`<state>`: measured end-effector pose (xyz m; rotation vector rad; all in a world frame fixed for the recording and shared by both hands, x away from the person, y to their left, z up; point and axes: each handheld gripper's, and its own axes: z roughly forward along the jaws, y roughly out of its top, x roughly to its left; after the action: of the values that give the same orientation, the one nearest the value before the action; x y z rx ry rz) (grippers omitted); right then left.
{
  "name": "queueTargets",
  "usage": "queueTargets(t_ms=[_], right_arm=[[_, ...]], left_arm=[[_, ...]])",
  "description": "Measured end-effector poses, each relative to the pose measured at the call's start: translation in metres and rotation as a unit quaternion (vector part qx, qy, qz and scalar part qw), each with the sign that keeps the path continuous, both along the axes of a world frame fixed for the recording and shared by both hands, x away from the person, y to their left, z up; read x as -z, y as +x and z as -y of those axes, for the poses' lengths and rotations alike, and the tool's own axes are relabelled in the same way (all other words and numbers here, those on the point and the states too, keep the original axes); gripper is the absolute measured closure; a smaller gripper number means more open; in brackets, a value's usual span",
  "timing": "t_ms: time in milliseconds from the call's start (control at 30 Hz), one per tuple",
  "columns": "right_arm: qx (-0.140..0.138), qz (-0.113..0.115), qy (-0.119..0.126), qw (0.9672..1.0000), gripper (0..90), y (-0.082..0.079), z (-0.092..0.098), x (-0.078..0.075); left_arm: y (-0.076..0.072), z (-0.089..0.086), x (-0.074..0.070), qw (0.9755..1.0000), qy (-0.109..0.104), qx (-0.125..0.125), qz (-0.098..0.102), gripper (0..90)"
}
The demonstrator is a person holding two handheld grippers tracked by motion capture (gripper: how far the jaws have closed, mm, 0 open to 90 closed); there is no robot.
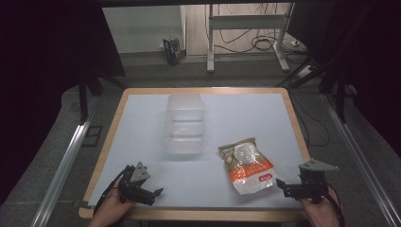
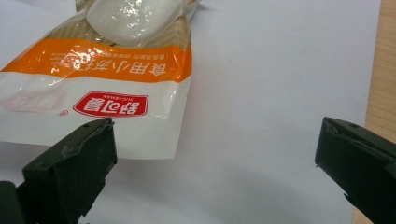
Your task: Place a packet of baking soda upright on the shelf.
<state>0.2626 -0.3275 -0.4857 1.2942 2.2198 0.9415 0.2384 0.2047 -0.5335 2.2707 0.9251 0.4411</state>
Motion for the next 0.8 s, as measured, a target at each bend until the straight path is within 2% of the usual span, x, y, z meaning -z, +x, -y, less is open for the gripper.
queueTargets(t_ms=[333, 500, 800], right_arm=[[-0.002, 0.001, -0.016, 0.9999, 0.0, -0.0016, 0.0030, -0.0001], [-0.004, -0.004, -0.016, 0.9998, 0.0, -0.0014, 0.0048, 0.0005], [-0.003, 0.001, -0.018, 0.9998, 0.0, -0.0030, 0.0058, -0.0017]], left_arm=[[-0.0005, 0.0010, 0.0002, 1.0000, 0.004, 0.003, 0.000, 3.0], [-0.0008, 0.0013, 0.0002, 1.0000, 0.006, 0.003, 0.002, 3.0], [-0.0008, 0.0016, 0.0003, 1.0000, 0.008, 0.004, 0.002, 3.0]])
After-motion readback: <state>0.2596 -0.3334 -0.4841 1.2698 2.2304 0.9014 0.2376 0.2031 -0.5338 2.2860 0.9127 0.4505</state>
